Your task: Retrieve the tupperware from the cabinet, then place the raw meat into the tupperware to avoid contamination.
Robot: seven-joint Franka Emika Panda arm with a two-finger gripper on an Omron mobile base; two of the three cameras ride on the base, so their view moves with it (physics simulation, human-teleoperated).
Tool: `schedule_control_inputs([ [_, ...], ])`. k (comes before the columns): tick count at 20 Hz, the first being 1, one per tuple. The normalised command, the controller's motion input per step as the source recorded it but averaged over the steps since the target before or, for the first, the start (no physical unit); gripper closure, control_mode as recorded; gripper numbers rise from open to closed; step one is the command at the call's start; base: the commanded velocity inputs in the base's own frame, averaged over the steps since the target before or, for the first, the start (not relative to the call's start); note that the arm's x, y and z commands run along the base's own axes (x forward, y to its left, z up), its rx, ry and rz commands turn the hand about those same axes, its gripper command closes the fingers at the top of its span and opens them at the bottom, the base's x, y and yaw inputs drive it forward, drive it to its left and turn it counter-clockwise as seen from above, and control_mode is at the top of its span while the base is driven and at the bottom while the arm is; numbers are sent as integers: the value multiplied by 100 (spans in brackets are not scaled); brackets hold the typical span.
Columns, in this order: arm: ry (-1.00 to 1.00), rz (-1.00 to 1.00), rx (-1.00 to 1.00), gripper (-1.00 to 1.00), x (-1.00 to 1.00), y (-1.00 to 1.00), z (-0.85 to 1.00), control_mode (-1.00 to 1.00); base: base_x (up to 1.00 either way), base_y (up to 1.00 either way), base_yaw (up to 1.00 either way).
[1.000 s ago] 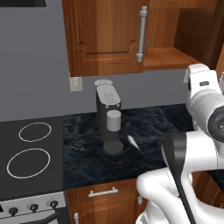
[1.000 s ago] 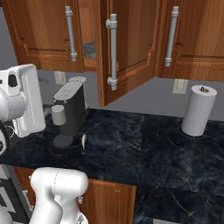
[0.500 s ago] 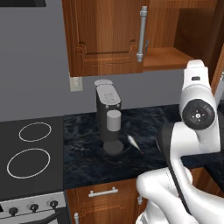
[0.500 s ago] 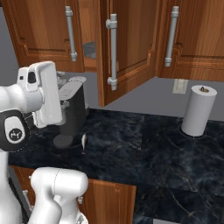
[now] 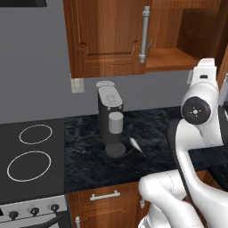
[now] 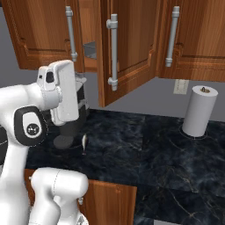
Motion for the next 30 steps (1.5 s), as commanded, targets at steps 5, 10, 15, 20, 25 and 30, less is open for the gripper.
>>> schedule_control_inputs([
  [5,-3,-11,0,-100,13,-37,5,-100,0,0,0],
  [10,-2,-14,0,-100,10,-38,0,-100,0,0,0],
  [15,-1,-17,0,-100,6,-39,0,-100,0,0,0],
  [20,-1,-8,-1,-100,3,-9,0,-100,0,0,0],
  [25,0,-10,0,-100,9,-44,-1,-100,0,0,0],
  [30,0,-10,0,-100,22,-77,-7,-100,0,0,0],
])
